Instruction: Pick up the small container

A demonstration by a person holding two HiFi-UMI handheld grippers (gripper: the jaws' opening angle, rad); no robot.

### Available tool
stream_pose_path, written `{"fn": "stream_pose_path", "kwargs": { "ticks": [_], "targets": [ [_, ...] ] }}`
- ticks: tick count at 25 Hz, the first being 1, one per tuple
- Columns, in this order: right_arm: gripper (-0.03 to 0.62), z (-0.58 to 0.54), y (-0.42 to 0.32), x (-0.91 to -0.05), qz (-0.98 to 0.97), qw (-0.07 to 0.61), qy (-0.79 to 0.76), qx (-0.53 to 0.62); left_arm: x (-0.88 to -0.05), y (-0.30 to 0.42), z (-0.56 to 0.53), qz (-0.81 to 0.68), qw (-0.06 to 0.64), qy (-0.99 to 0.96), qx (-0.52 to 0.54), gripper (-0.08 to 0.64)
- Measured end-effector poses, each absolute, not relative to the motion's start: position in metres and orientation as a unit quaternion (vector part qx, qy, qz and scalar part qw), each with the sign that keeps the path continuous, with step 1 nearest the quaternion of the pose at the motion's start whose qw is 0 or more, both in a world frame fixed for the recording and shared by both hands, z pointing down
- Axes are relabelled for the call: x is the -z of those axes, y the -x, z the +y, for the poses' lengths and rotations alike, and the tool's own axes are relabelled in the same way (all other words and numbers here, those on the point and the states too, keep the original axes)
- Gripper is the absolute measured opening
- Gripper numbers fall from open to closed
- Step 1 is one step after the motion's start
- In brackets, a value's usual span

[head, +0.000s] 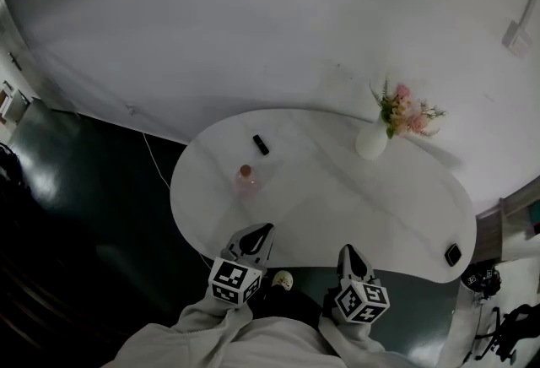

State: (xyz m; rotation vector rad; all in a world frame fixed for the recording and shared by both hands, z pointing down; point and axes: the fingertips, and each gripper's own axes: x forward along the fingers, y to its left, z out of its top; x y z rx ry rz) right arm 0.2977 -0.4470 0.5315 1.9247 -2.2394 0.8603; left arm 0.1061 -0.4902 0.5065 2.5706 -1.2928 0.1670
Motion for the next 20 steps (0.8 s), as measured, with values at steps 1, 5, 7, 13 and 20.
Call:
{"fn": "stream_pose_path", "kwargs": {
  "ticks": [1, 5, 7, 13, 20],
  "targets": [
    [0.049, -0.45, -0.3, -0.533, -0.727, 0.032, -0.625, -0.282, -0.507, -0.108, -0.494, -0.447, 0.129, -0.884, -0.058, 0.017],
    [0.049, -0.46, -0.301, -0.541, -0.732, 0.033, -0.614, -0.292, -0.507, -0.107, -0.502, -0.456, 0.122, -0.879, -0.06, 0.016],
    [0.049, -0.461, -0.297, -0.543, -0.737, 0.034, -0.608, -0.294, -0.509, -0.102, -0.502, -0.463, 0.124, -0.875, -0.064, 0.017],
    [0.049, -0.459, -0.296, -0.546, -0.739, 0.037, -0.604, -0.297, -0.513, -0.083, -0.512, -0.49, 0.132, -0.859, -0.065, 0.017],
    [0.049, -0.456, -0.308, -0.559, -0.721, 0.038, -0.619, -0.309, -0.527, -0.06, -0.537, -0.522, 0.137, -0.838, -0.081, 0.202]
  ]
}}
